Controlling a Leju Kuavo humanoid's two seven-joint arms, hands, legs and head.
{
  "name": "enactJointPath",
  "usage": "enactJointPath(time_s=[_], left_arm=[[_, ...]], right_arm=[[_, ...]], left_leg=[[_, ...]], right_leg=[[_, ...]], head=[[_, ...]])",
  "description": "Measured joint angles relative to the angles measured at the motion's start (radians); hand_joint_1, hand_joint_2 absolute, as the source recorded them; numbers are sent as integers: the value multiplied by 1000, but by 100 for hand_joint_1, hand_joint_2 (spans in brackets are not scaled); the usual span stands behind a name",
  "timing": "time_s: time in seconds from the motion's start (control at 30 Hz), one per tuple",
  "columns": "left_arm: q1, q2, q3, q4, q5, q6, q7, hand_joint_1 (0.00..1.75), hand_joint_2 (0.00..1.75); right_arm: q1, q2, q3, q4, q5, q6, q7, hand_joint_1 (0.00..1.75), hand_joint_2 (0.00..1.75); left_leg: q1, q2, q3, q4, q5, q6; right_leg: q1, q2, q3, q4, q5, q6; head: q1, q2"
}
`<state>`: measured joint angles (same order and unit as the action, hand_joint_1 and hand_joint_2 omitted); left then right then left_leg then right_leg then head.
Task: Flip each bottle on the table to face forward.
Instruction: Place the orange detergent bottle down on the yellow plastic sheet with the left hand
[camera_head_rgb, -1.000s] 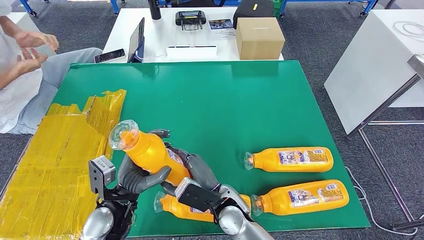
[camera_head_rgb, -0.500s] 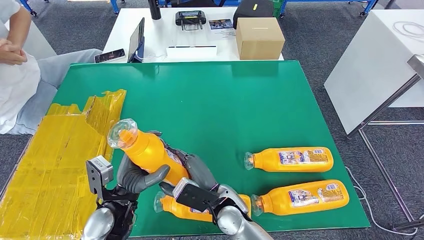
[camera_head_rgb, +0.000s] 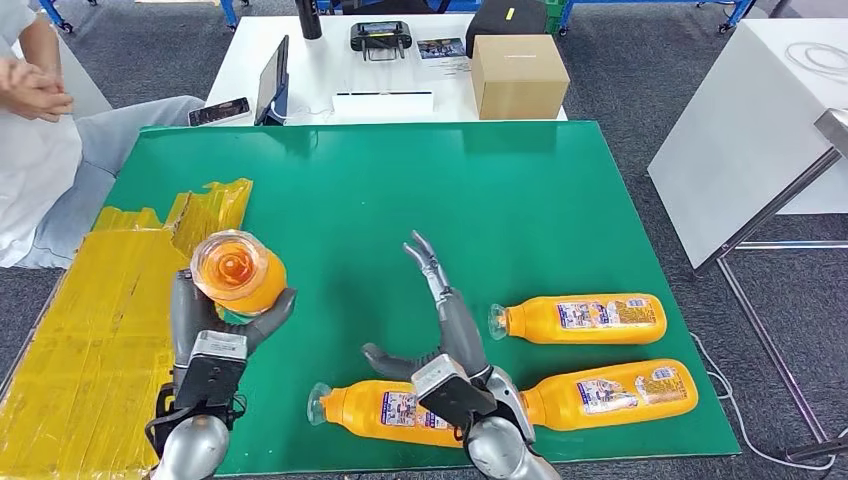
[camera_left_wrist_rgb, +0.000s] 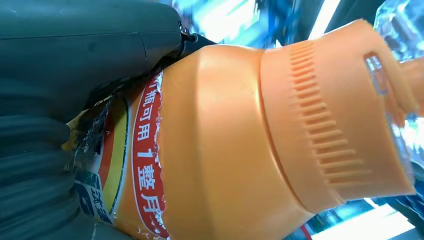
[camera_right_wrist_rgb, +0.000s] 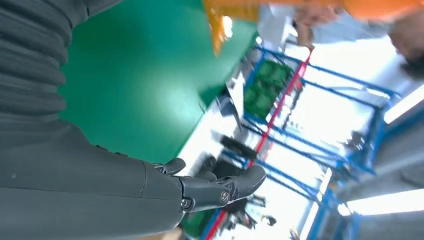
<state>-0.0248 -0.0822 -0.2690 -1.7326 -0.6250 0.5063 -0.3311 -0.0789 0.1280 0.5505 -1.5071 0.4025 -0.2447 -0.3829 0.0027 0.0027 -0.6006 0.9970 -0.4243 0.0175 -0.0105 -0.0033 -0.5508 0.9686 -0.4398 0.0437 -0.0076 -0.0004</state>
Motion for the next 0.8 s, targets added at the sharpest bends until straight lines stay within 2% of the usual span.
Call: enactJointPath(time_s=[0.07, 0.13, 0.2, 0.3, 0.43, 0.63, 0.8], left_arm=[[-4, 5, 21, -2, -175, 27, 59, 175, 175], [-14, 16, 43, 5, -427, 21, 158, 175, 175], [-30, 35, 63, 27, -651, -15, 259, 175, 175], [-58, 71, 80, 89, -834, -85, 356, 175, 175], [-91, 122, 83, 185, -912, -145, 397, 175, 175], [-128, 173, 82, 295, -905, -224, 405, 175, 175], [-150, 202, 82, 382, -886, -235, 402, 175, 175]], right_arm=[[17, -2, -19, -39, 6, -7, -10, 0, 175], [35, -4, -40, -84, 12, -13, -20, 0, 175], [50, -6, -58, -128, 12, -13, -26, 0, 175], [64, -10, -84, -183, 6, 3, -31, 0, 175], [69, -10, -105, -228, 1, 25, -34, 0, 175], [72, -10, -116, -258, -2, 39, -38, 0, 175], [72, -11, -116, -265, -4, 45, -38, 0, 175]], left_leg=[[0, 0, 0, 0, 0, 0], [0, 0, 0, 0, 0, 0], [0, 0, 0, 0, 0, 0], [0, 1, 1, 0, 0, 0], [0, 1, 1, 0, 0, 0], [0, 1, 0, 0, 0, 0], [0, 1, 0, 0, 0, 0]], right_leg=[[0, 0, 0, 0, 0, 0], [0, 0, 0, 0, 0, 0], [0, 0, 0, 0, 0, 0], [0, 0, 0, 0, 0, 0], [0, 1, 0, 0, 0, 0], [0, 1, 0, 0, 0, 0], [0, 1, 0, 0, 0, 0]], head=[[0, 0], [0, 0], [0, 0], [0, 0], [0, 0], [0, 0], [0, 0]])
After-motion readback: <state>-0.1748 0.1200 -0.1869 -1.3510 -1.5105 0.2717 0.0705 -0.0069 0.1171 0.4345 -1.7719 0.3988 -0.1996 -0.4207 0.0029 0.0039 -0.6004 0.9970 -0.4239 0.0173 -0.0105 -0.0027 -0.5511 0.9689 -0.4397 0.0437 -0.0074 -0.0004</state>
